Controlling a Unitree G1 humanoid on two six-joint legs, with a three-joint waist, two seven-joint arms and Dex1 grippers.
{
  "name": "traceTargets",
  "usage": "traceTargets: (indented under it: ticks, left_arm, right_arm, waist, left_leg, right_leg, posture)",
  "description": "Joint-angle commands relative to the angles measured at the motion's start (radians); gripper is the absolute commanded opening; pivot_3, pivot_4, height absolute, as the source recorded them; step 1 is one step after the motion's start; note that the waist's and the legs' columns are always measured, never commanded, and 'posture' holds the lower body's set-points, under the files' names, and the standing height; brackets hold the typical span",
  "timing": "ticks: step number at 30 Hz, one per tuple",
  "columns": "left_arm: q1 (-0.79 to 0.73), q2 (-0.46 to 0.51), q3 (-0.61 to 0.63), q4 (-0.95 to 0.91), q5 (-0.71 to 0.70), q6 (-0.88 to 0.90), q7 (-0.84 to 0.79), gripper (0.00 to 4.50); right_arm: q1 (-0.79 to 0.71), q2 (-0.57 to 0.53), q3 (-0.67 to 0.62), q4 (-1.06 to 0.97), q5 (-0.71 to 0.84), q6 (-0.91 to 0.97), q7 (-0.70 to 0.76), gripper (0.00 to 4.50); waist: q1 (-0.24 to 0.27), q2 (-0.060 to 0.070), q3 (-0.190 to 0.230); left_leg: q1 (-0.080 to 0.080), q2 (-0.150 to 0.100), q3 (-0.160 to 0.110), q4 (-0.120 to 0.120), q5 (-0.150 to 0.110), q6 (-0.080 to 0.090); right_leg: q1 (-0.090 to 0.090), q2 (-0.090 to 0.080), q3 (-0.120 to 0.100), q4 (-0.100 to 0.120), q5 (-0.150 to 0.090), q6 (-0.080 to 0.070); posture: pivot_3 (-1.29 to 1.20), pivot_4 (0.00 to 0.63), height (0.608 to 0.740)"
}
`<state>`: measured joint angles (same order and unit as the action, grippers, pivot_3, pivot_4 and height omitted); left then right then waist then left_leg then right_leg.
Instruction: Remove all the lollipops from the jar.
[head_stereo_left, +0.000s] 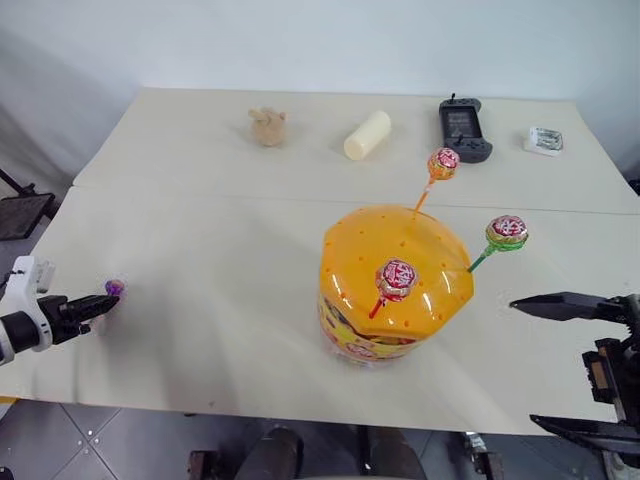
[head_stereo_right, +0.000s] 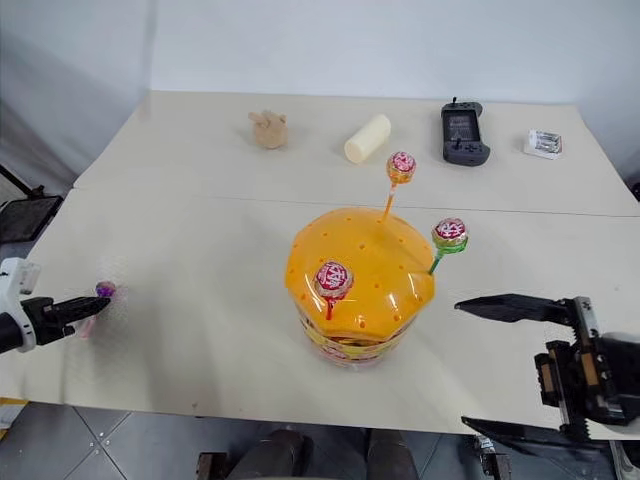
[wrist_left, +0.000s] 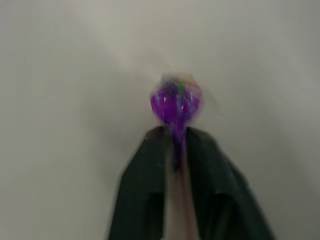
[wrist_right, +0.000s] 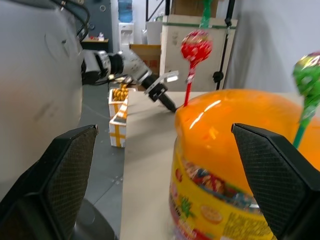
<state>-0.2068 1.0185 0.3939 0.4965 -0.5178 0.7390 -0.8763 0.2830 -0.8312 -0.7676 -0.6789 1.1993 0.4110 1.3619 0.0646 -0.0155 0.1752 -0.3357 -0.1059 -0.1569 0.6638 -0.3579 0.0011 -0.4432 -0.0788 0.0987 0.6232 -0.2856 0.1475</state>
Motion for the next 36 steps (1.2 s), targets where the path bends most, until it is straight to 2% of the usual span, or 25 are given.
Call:
traceTargets:
  ticks: [1,3,4,6,9,12,14,15,18,20,27,31,36]
  left_arm:
    - [-0.005,0.013,0.036,0.025,0.012,-0.041,-0.025,2.28]
    - [-0.033,0.022,0.069,0.072,0.003,-0.168,-0.105,2.88]
    - [-0.046,0.034,0.093,0.086,-0.019,-0.24,-0.2,2.95]
    - [-0.07,0.055,0.125,0.096,-0.055,-0.321,-0.352,2.95]
    - [-0.116,0.066,0.12,0.088,-0.068,-0.382,-0.48,2.95]
    - [-0.205,0.056,0.067,-0.092,-0.137,-0.341,-0.591,2.95]
    - [-0.229,0.051,0.058,-0.152,-0.169,-0.296,-0.61,2.95]
    - [-0.257,0.036,0.022,-0.256,-0.231,-0.22,-0.614,2.95]
    - [-0.372,-0.046,-0.109,-0.489,-0.353,-0.084,-0.612,2.95]
    - [-0.451,-0.11,-0.176,-0.541,-0.382,-0.044,-0.607,2.95]
    - [-0.643,-0.298,-0.351,-0.588,-0.412,0.022,-0.645,2.95]
    - [-0.68,-0.38,-0.419,-0.621,-0.41,0.033,-0.643,2.95]
    - [-0.69,-0.431,-0.475,-0.675,-0.395,0.072,-0.586,2.95]
  right_arm:
    - [-0.001,0.003,-0.026,-0.007,0.011,-0.015,-0.006,4.5]
    - [0.004,0.01,-0.053,0.003,0.038,-0.007,-0.034,4.5]
    - [0.0,0.012,-0.072,0.012,0.064,-0.001,-0.063,4.5]
    - [-0.022,0.013,-0.096,0.026,0.119,0.005,-0.121,4.5]
    - [-0.047,0.007,-0.118,0.041,0.174,0.015,-0.176,4.5]
    - [-0.032,-0.012,-0.188,0.057,0.235,0.045,-0.2,4.5]
    - [-0.021,-0.019,-0.214,0.058,0.25,0.062,-0.197,4.5]
    - [0.014,-0.009,-0.24,0.047,0.247,0.075,-0.18,4.5]
    - [0.09,0.027,-0.283,0.005,0.23,0.076,-0.144,4.5]
    - [0.103,0.035,-0.282,-0.012,0.229,0.067,-0.146,4.5]
    - [0.134,0.058,-0.295,-0.077,0.213,0.042,-0.173,4.5]
    - [0.158,0.078,-0.297,-0.104,0.205,0.026,-0.209,4.5]
    - [0.176,0.086,-0.293,-0.111,0.194,0.012,-0.226,4.5]
  waist:
    - [-0.005,0.0,0.0]
    - [-0.009,0.0,0.0]
    - [-0.012,-0.001,0.0]
    - [-0.012,-0.002,0.0]
    - [-0.013,-0.003,0.0]
    - [-0.007,-0.003,0.0]
    - [-0.005,-0.003,0.0]
    - [-0.008,-0.002,0.0]
    - [-0.003,-0.002,0.0]
    - [-0.006,-0.002,0.0]
    - [-0.041,-0.002,0.0]
    - [-0.04,-0.002,0.0]
    - [-0.039,-0.002,0.0]
  left_leg:
    - [0.0,0.0,0.0,0.0,0.0,0.0]
    - [0.0,0.001,0.0,0.0,0.0,0.0]
    - [0.0,0.002,0.0,0.0,0.0,-0.001]
    - [-0.001,0.002,0.0,0.0,0.0,-0.001]
    - [-0.002,0.002,0.0,0.0,0.0,-0.001]
    - [-0.002,0.002,0.0,0.0,-0.001,0.0]
    - [-0.004,0.002,-0.001,0.0,-0.001,0.0]
    - [-0.004,0.002,-0.001,0.0,-0.001,0.0]
    - [-0.004,0.003,-0.001,0.0,-0.002,0.001]
    - [-0.006,0.002,-0.001,0.003,-0.002,0.002]
    - [-0.002,0.003,0.004,0.003,-0.001,0.0]
    - [-0.001,0.003,0.004,0.004,-0.001,0.0]
    - [-0.001,0.003,0.004,0.004,-0.001,0.0]
  right_leg:
    - [0.0,0.0,0.0,0.001,0.0,-0.001]
    - [0.0,0.001,0.0,0.001,0.001,-0.002]
    - [0.0,0.001,-0.001,0.001,0.002,-0.002]
    - [-0.001,0.001,-0.001,-0.001,0.002,-0.002]
    - [-0.001,0.001,-0.002,-0.003,0.002,-0.003]
    - [-0.001,0.0,-0.002,-0.003,0.002,-0.002]
    - [-0.001,0.0,-0.004,-0.004,0.002,-0.002]
    - [-0.001,0.0,-0.004,-0.004,0.002,-0.002]
    - [0.0,0.0,-0.005,-0.003,0.002,-0.002]
    - [-0.001,0.0,-0.005,-0.002,0.003,-0.001]
    - [-0.001,0.002,-0.003,-0.002,0.003,0.0]
    - [-0.001,0.002,-0.002,-0.001,0.003,0.0]
    - [0.0,0.002,-0.002,-0.001,0.003,0.0]
  posture:
    - [0.0,0.15,0.74]
    - [0.0,0.15,0.74]
    - [0.0,0.15,0.74]
    - [0.0,0.15,0.74]
    - [0.0,0.15,0.74]
    - [0.0,0.15,0.74]
    - [0.0,0.15,0.74]
    - [0.0,0.15,0.74]
    - [0.0,0.15,0.74]
    - [0.0,0.15,0.74]
    - [0.0,0.15,0.74]
    - [0.0,0.15,0.74]
    - [0.0,0.15,0.74]
